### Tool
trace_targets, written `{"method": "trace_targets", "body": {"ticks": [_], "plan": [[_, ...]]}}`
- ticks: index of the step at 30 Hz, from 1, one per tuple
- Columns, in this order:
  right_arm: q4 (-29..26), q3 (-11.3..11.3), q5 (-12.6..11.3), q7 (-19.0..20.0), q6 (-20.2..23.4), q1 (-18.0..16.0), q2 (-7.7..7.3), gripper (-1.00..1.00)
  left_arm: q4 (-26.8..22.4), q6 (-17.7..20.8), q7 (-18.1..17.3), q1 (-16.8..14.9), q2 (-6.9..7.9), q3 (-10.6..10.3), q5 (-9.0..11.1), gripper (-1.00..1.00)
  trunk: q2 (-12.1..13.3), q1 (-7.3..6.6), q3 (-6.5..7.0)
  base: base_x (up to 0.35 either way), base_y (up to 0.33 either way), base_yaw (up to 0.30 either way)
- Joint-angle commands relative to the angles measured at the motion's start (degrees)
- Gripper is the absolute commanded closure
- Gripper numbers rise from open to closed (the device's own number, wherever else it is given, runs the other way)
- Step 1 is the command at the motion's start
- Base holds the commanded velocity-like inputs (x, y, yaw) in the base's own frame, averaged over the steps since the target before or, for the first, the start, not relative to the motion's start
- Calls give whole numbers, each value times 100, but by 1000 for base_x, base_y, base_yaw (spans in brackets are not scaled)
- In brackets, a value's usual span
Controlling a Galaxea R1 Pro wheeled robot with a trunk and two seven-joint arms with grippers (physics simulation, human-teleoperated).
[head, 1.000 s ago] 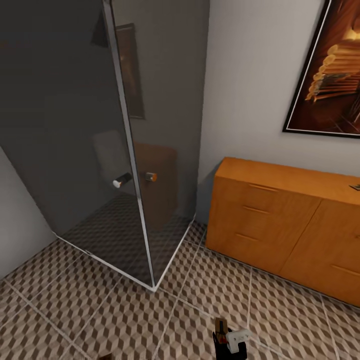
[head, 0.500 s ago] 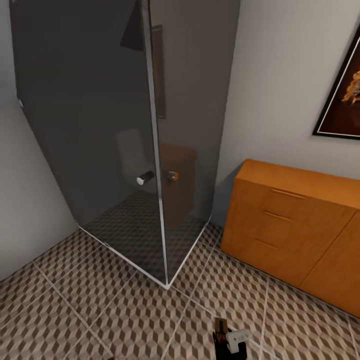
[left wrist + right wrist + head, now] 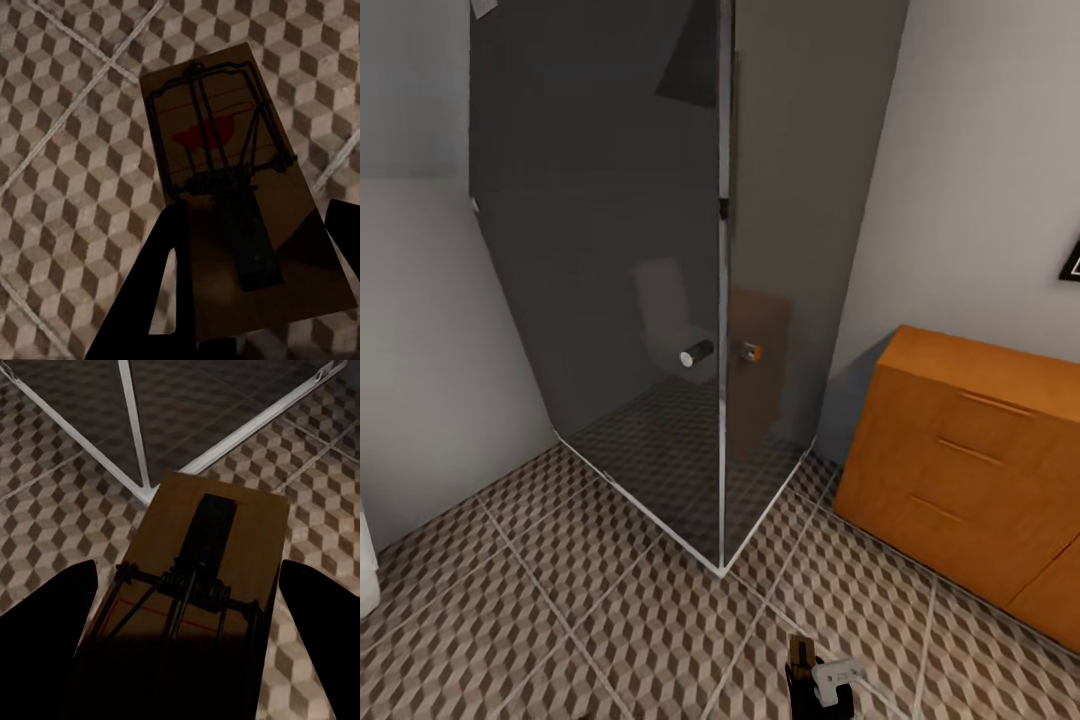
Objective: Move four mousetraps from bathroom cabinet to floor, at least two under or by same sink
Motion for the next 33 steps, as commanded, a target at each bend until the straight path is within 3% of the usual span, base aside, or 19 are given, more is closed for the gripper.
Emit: {"method": "trace_targets", "body": {"ticks": [1, 33], "plan": [[5, 18, 1, -10, -17, -3, 0, 100, 2, -17, 24, -4, 2, -49, 49, 100, -3, 0, -5, 0, 0, 273], [5, 18, 3, -13, -17, -3, 8, 100, 16, -17, 24, -4, 2, -49, 49, 100, -3, 0, -5, 0, 0, 281]]}}
